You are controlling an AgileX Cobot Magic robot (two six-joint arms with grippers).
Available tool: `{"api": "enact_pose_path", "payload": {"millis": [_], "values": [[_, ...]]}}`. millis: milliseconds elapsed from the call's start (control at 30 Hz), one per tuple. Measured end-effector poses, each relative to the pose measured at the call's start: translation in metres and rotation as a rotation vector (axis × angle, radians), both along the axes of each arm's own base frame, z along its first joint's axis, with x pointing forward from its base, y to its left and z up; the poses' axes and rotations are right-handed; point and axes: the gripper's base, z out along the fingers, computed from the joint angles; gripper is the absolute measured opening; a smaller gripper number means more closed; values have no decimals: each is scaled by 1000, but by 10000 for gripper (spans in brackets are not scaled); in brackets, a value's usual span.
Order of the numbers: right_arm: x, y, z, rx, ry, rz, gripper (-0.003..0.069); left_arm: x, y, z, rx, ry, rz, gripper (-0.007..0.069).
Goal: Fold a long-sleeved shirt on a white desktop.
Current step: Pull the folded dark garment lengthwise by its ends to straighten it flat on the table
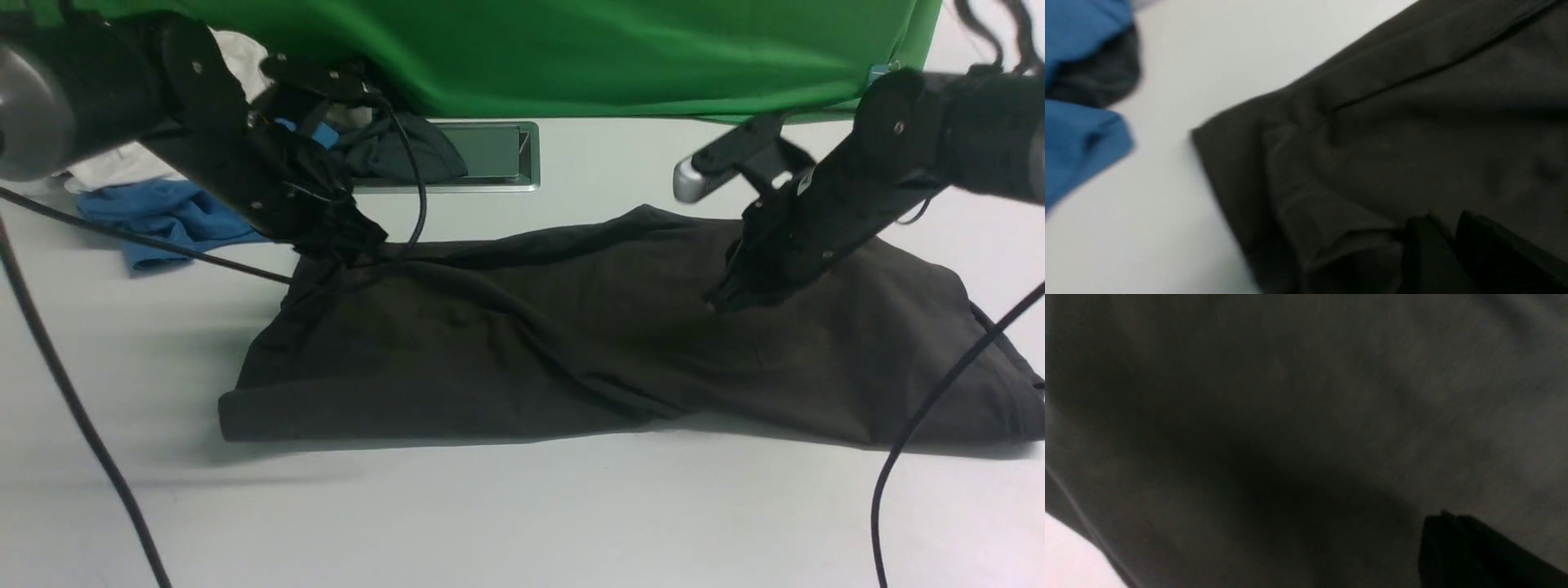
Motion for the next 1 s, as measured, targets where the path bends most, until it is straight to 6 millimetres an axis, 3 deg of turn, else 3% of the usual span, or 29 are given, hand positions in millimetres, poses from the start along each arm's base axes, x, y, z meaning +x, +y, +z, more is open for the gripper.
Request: {"api": "enact_pose_path", "payload": {"millis": [100,200,300,433,567,700,833,1000], "values": [[1,0,-4,-2,7,1,26,1,-5,-1,-52,-3,-21,282],[2,0,-4,0,-5,-2,26,4,-5,-10,-35,11,-47,308],[3,0,-4,0,-12,-4,26,11,7,-32,72,34,-43,255],[3,0,-4,0,-15,-2,26,19,34,-45,204,21,5,158],[3,0,-4,0,-15,0,26,28,68,-41,285,-75,58,96],[3,0,-4,-1,-16,2,26,29,94,-33,249,-92,150,106],[3,0,-4,-4,-19,12,27,25,88,-16,141,-117,161,156],[9,-7,10,-8,-46,6,27,19,55,1,-9,-123,29,189]]}}
